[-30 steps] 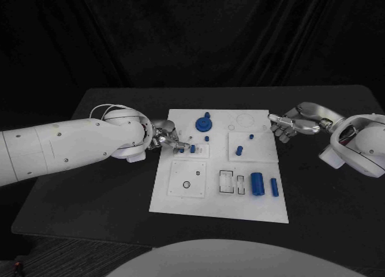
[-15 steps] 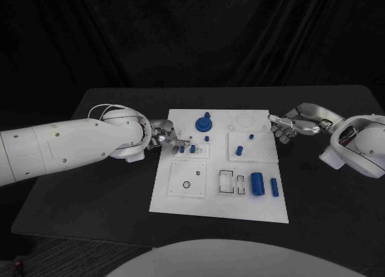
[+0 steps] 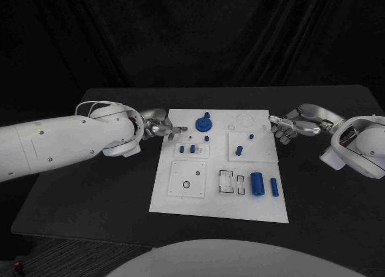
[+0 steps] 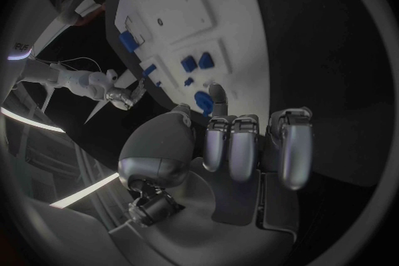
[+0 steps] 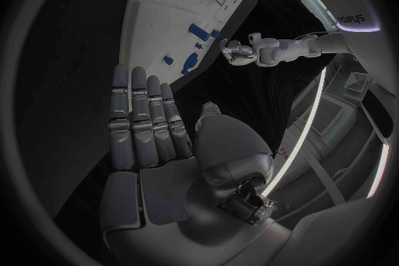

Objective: Assemble the parts on the task board

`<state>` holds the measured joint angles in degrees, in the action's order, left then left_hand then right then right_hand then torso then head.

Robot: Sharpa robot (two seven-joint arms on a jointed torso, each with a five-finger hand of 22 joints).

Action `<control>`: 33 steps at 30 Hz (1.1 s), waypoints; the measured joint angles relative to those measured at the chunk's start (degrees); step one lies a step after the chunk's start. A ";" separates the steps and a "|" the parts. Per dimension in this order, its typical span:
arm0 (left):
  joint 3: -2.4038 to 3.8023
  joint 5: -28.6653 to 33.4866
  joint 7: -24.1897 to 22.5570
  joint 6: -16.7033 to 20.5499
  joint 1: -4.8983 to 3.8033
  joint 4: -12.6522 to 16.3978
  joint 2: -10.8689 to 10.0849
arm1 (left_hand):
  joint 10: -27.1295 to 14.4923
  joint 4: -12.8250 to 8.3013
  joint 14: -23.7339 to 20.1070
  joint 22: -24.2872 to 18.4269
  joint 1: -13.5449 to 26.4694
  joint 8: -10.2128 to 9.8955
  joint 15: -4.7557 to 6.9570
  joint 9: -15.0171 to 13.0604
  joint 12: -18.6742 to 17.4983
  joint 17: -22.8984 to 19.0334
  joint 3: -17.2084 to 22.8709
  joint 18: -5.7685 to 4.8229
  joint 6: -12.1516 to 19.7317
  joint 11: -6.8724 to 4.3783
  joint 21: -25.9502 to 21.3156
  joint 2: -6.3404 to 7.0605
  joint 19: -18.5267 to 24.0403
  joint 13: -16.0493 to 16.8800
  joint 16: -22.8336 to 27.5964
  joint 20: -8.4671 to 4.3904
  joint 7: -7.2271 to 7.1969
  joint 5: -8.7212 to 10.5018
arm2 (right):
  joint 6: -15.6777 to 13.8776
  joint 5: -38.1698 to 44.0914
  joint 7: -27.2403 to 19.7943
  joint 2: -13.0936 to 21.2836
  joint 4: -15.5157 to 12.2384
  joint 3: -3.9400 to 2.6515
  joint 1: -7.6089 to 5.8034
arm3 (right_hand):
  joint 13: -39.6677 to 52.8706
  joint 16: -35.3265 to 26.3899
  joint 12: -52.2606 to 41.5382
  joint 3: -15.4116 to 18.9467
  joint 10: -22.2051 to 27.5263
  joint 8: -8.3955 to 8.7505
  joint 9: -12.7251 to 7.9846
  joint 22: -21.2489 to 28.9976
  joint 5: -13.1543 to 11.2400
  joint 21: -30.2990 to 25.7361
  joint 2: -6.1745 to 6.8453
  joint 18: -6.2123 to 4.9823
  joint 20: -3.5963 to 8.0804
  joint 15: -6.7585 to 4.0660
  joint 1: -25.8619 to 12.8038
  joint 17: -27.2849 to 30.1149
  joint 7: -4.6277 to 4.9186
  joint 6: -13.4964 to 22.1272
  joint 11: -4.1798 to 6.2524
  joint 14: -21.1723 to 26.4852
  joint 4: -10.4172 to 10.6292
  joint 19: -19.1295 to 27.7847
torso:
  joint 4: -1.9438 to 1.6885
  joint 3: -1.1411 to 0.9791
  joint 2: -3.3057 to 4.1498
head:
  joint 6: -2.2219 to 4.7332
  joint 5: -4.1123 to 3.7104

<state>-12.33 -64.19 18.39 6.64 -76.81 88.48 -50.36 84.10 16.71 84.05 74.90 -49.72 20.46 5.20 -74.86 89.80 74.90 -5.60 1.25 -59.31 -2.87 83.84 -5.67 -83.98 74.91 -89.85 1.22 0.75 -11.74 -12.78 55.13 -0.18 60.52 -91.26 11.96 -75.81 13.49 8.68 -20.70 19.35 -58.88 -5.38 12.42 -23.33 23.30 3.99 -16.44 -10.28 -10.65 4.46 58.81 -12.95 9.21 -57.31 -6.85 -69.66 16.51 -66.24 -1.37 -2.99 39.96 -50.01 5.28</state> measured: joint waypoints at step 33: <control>0.13 -39.92 -33.51 14.36 0.40 -14.65 13.99 | -44.31 -1.62 -4.25 0.04 -34.27 -16.47 -2.06 57.94 -74.05 -7.67 15.29 2.74 12.91 2.86 -8.06 13.20 1.21 -60.26 15.31 2.88 -3.87 7.76 | -15.74 1.64 -13.26 1.90 -2.12 -0.01 -0.03 | -2.09 -1.43 0.90 2.63 0.84 0.06 -0.14 1.90 -3.20 0.00 2.05 -0.01 -0.20 -0.01 -3.24 0.20 0.09 0.33 -0.43 -0.42 0.08 -0.62 | 0.08 0.26 0.18 | 0.00 -1.15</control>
<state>-12.21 -104.11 -15.12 20.99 -76.41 73.82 -36.37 39.79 15.09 79.80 74.94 -83.99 3.99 3.14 -16.93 15.75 67.24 9.69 3.99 -46.40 -0.01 75.78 7.53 -82.77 14.64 -74.54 4.10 -3.13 -3.99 -28.52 56.76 -13.43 62.42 -93.37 11.95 -75.84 11.40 7.24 -19.79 21.97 -58.03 -5.32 12.28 -21.43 20.10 3.99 -14.39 -10.28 -10.86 4.45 55.56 -12.75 9.30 -56.98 -7.27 -70.08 16.59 -66.86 -1.30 -2.73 40.14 -50.01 4.13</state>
